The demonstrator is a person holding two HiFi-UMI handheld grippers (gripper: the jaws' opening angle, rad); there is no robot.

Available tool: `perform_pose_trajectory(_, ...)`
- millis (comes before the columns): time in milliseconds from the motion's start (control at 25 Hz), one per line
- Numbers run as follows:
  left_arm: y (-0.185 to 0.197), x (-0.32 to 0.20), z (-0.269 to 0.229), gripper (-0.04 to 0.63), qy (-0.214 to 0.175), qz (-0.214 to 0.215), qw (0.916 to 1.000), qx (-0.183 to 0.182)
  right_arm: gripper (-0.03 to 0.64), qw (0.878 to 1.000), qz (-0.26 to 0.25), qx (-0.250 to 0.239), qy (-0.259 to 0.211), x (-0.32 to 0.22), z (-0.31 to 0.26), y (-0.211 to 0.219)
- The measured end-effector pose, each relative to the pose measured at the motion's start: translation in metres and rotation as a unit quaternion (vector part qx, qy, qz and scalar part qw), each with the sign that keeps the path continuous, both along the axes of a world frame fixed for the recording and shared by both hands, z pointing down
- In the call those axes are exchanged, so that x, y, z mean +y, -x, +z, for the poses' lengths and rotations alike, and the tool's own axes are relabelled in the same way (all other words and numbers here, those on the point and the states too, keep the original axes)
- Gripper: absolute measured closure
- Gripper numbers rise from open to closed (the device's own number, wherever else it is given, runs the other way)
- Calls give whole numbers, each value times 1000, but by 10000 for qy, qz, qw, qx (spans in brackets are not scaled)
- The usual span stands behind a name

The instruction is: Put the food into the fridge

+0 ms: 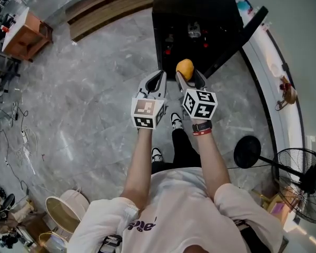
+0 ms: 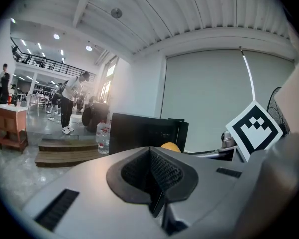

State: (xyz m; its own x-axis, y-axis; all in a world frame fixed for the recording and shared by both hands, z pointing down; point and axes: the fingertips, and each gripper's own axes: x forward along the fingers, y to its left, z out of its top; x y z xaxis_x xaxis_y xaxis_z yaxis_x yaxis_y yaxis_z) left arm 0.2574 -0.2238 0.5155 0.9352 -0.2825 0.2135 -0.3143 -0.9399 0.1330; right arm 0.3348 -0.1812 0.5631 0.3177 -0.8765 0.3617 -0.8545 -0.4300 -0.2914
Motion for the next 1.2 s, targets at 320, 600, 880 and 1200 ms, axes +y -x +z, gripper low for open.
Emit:
perform_pose_trajectory(320,-11,-19,27,577,96,-93,9999,-100,321,9998,-32,-170,94,-22,34,-25)
perform_pose_trajectory(600,-12,-37,52,577,223,-142,9996,-116,321,9995,-34,-218,221,-46,66,-41)
perform_pose_trajectory(880,-16,-50,68,577,77,-56,9999,-81,319,9991,2,-291,297,-65,97,-64)
perform_pose_trajectory(1200,-22,-63,94,577,16,107,9999,87,319,9988,-55,-211,431,-92,141,-87)
